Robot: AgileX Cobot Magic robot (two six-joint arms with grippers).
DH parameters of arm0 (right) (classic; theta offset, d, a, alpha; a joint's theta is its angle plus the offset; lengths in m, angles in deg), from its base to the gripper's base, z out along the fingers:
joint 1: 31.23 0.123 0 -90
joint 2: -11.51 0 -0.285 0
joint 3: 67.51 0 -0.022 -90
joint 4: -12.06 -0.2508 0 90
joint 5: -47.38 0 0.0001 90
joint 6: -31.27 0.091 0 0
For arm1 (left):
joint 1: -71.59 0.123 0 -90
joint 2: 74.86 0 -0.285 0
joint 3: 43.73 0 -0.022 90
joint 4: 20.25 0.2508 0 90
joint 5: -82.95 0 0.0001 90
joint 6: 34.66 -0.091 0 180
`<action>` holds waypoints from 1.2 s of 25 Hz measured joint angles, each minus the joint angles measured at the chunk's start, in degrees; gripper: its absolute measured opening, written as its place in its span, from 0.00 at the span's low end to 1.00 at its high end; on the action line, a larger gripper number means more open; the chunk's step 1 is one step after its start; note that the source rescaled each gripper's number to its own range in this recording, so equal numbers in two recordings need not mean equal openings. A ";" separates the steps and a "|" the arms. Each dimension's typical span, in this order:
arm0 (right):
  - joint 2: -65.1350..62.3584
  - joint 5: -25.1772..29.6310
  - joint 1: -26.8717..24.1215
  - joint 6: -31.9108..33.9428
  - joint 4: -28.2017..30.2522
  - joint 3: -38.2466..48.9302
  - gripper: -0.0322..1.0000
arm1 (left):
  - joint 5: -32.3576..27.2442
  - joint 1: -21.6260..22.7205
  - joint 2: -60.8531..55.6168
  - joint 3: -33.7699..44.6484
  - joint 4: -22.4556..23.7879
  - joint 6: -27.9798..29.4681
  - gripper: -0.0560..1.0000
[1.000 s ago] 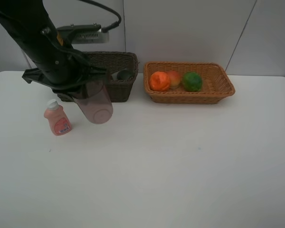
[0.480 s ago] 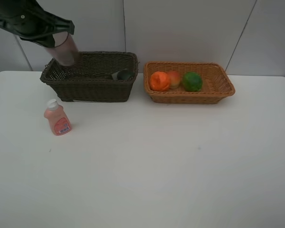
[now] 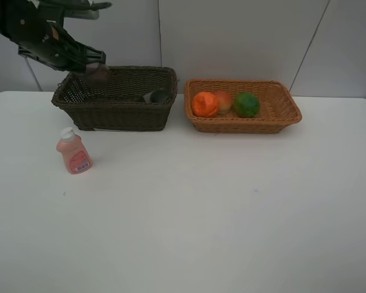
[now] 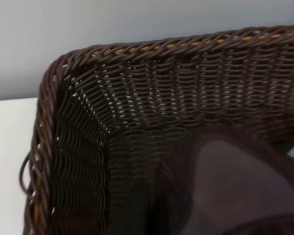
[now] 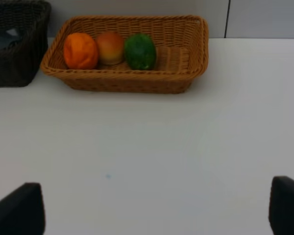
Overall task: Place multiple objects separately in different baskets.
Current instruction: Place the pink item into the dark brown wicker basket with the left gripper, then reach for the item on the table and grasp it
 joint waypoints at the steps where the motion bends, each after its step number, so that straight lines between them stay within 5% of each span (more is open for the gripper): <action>1: 0.00 0.00 0.00 0.00 0.00 0.00 0.98 | 1.48 0.28 1.28 -0.01 0.30 0.00 0.05; 10: 0.00 0.00 0.00 0.00 0.00 0.00 0.98 | 5.80 0.60 7.74 -0.01 0.42 0.00 0.11; 12: 0.00 0.00 0.00 0.00 0.00 0.00 0.98 | 6.37 0.60 7.79 -0.01 0.47 -0.11 0.26; 15: 0.00 0.00 0.00 0.00 0.00 0.00 0.98 | 6.76 0.60 7.70 -0.01 0.47 -1.20 0.68; 18: 0.00 0.00 0.00 0.00 0.00 0.00 0.98 | 6.63 0.60 7.23 -0.01 0.47 -1.44 0.94; 24: 0.00 0.00 0.00 0.00 0.06 0.00 0.98 | 2.34 0.60 1.42 -0.01 0.47 -1.49 1.00; 30: 0.00 0.00 0.00 0.00 0.06 0.00 0.98 | -12.44 0.00 -5.84 -0.01 -0.23 -4.74 1.00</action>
